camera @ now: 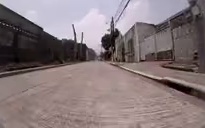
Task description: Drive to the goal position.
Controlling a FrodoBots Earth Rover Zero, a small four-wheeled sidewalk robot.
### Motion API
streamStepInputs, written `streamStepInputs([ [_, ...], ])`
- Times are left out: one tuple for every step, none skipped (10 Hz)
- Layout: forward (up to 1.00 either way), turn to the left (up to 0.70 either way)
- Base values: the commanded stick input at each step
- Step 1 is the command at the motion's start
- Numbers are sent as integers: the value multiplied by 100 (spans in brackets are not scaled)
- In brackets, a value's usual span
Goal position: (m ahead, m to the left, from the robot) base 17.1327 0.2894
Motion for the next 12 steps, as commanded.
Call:
streamStepInputs([
  [70, 0],
  [70, 0],
  [70, 0],
  [70, 0],
  [70, 0],
  [70, 0],
  [70, 0],
  [70, 0],
  [70, 0],
  [70, 0],
  [70, 0],
  [70, 0],
])
